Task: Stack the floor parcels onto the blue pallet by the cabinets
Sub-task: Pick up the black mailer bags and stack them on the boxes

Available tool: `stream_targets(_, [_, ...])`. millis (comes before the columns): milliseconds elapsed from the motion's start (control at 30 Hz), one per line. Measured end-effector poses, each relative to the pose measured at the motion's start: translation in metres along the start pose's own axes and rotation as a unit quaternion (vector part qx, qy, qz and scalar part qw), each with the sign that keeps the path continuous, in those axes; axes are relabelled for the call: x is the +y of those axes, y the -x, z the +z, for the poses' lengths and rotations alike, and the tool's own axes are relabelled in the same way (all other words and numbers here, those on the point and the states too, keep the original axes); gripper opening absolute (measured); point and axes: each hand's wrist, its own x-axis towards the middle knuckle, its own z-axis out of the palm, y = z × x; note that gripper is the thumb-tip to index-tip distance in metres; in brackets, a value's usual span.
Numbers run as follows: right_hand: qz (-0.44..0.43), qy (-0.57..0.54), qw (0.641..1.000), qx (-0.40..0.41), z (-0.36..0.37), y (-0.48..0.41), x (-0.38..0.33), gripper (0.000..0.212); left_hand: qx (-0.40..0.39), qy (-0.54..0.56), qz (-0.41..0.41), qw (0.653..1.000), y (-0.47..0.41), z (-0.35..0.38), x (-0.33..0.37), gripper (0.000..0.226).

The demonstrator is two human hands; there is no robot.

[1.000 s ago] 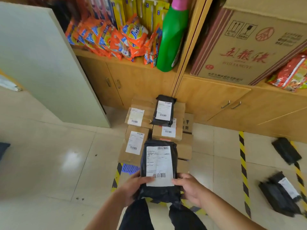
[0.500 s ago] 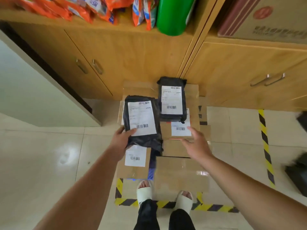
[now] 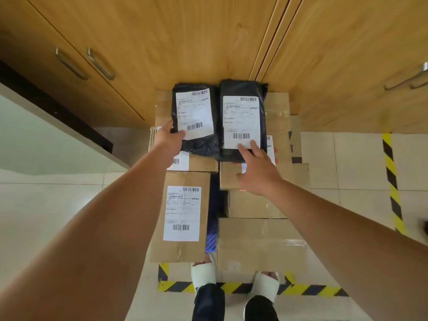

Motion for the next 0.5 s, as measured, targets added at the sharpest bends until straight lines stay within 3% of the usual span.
stream_targets(100, [-0.001,0.002,1.0,-0.022,-0.005,-0.001,0.001,0.084,-0.01,-0.139,0.045,0.989,0.004,0.007,0.002,0.052])
stream_targets(200, [0.009,0.012,0.999,-0.047,-0.011,0.001,0.001,0.085,0.001,-0.17,0.024,0.985,0.01,0.008,0.005,0.076])
stream_targets(333, [-0.044,-0.021,0.994,0.1,-0.018,0.044,0.002,0.069,0.105,-0.162,0.026,0.981,0.054,0.002,-0.002,0.091])
stream_targets(400, [-0.062,-0.1,0.985,0.123,-0.017,0.097,0.005,0.065,0.076,-0.132,0.039,0.988,0.105,-0.004,-0.021,0.084])
stream_targets(500, [-0.014,-0.209,0.974,0.09,-0.014,0.201,0.014,0.061,-0.038,-0.138,0.004,0.99,0.205,-0.021,-0.054,0.069])
